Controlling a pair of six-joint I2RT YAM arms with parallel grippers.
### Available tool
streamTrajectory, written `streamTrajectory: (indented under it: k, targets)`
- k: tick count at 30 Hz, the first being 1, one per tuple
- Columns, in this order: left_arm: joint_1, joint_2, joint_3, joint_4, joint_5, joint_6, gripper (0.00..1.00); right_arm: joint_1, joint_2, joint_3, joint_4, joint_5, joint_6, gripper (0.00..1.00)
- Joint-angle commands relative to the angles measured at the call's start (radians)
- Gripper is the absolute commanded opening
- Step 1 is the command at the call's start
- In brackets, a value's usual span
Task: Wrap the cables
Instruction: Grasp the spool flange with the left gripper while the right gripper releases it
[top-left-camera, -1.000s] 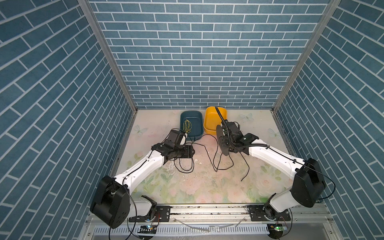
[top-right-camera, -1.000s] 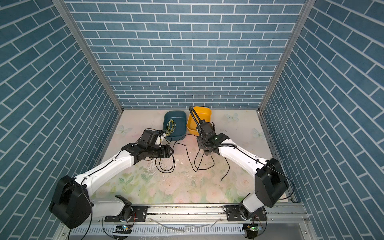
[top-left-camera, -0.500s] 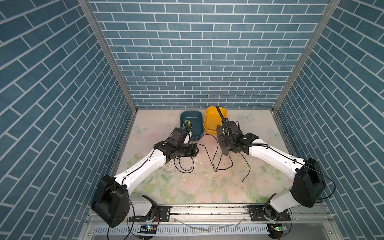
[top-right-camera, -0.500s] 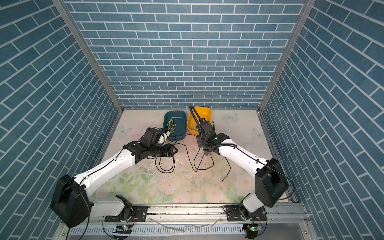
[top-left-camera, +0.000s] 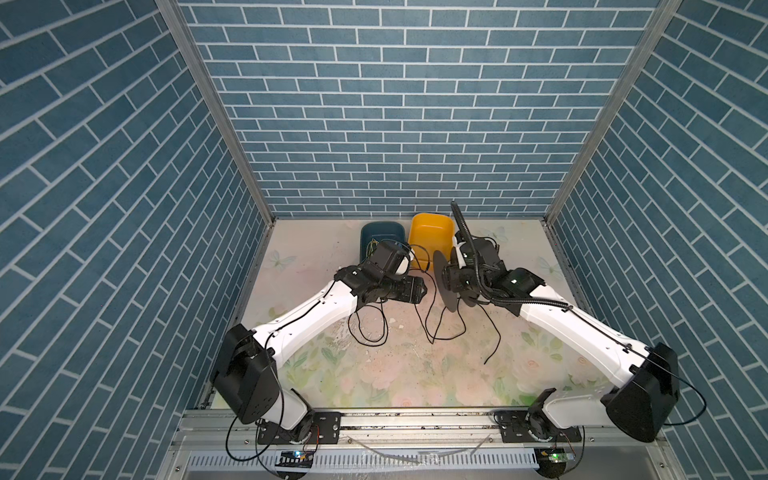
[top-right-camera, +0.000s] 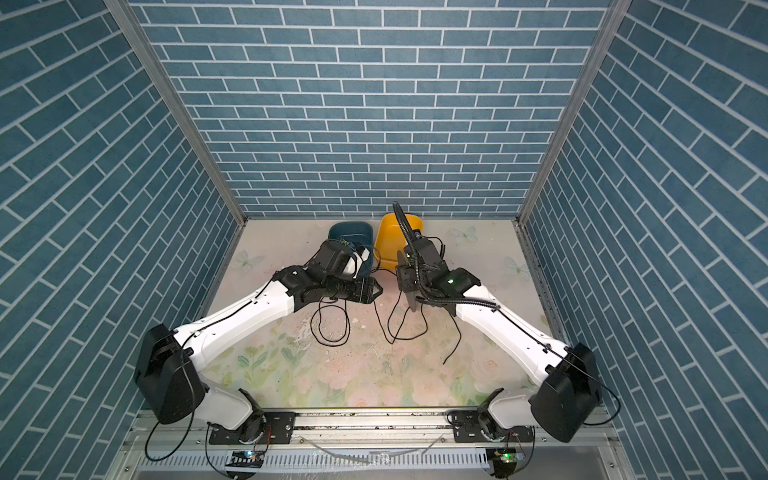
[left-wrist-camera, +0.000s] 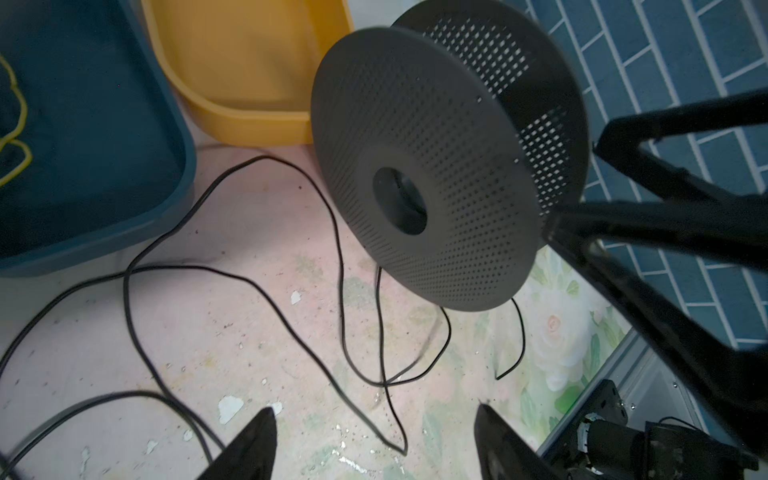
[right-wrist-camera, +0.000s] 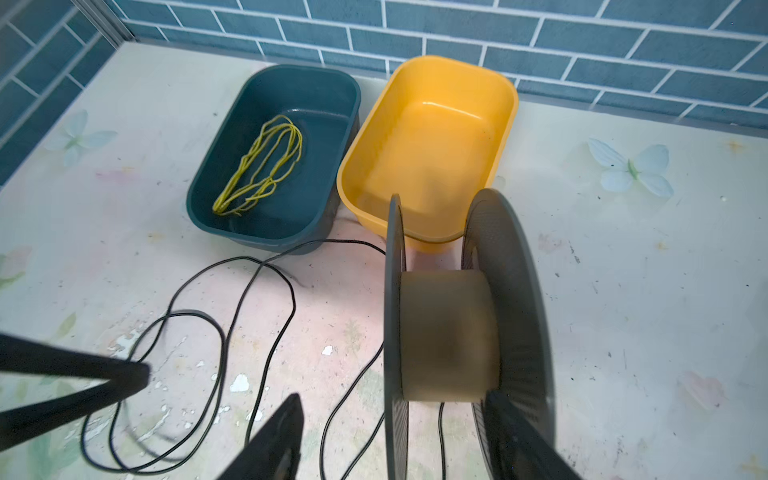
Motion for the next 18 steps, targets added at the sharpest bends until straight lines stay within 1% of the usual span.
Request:
streamTrajectory:
  k: [1,7,10,14,18]
  targets:
    - [-0.026,0.032,0.081,-0.036,-0.028,0.024,0.78,-0.025,-0.081,0.010,-0.084,-0.010,0.038,0.73]
    - [-0.068,0.116,0.207,-0.050,-0.064,0.016,0.77,-0.070,-0.213,-0.090,-0.129,-0.009,0.095,0.75]
    - [-0.098,0.169,0.281,-0.084,-0.114,0.022,0.76,-0.088,-0.266,-0.139,-0.155,0.014,0.120,0.75]
    - [-0.113,0.257,0.373,-0.126,-0.144,0.020,0.72,-0.112,-0.311,-0.201,-0.177,0.027,0.159,0.74]
    - [-0.126,0.331,0.460,-0.165,-0.197,0.025,0.70,-0.125,-0.342,-0.255,-0.184,0.029,0.183,0.74]
